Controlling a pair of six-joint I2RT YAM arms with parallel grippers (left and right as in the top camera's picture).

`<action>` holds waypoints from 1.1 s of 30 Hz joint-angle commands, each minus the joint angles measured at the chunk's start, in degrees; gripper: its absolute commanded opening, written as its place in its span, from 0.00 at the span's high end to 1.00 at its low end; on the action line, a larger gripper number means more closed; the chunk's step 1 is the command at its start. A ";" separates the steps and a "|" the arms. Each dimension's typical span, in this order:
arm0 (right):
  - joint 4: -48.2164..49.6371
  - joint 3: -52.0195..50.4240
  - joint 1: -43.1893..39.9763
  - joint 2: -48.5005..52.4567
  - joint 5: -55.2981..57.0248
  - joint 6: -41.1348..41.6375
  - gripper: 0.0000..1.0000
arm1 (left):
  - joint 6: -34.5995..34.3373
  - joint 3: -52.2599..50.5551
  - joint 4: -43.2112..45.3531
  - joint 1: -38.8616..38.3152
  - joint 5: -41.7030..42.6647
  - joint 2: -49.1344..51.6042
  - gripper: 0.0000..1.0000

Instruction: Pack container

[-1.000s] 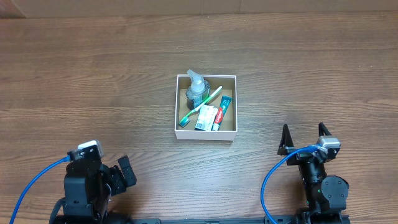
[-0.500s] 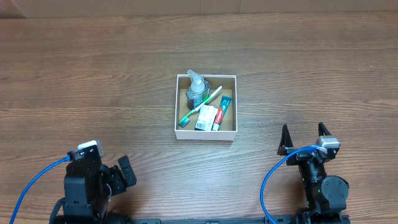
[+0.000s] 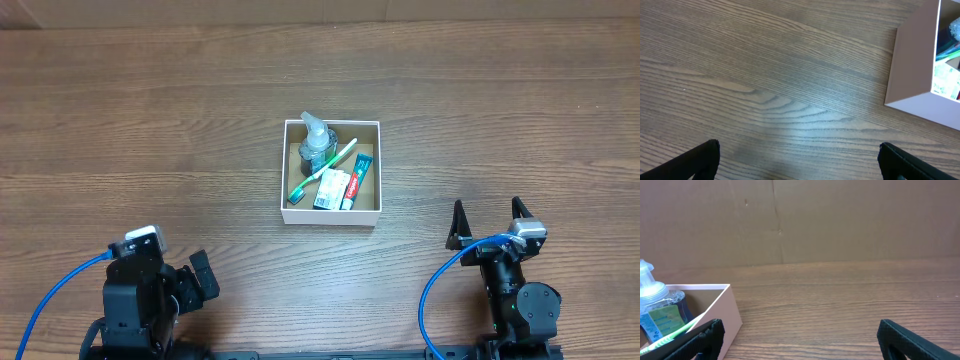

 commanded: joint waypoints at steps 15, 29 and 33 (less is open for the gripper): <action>0.35 -0.55 0.20 -0.52 -0.57 -0.20 0.00 | 18.38 -22.45 26.43 -0.35 6.86 -17.18 0.00; 0.35 -0.55 0.20 -0.52 -0.57 -0.20 0.00 | 31.63 -44.28 69.02 -0.37 10.73 -27.19 0.00; 0.35 -0.55 0.20 -0.52 -0.57 -0.20 0.00 | 30.73 -44.28 63.12 -0.37 10.10 -27.19 0.00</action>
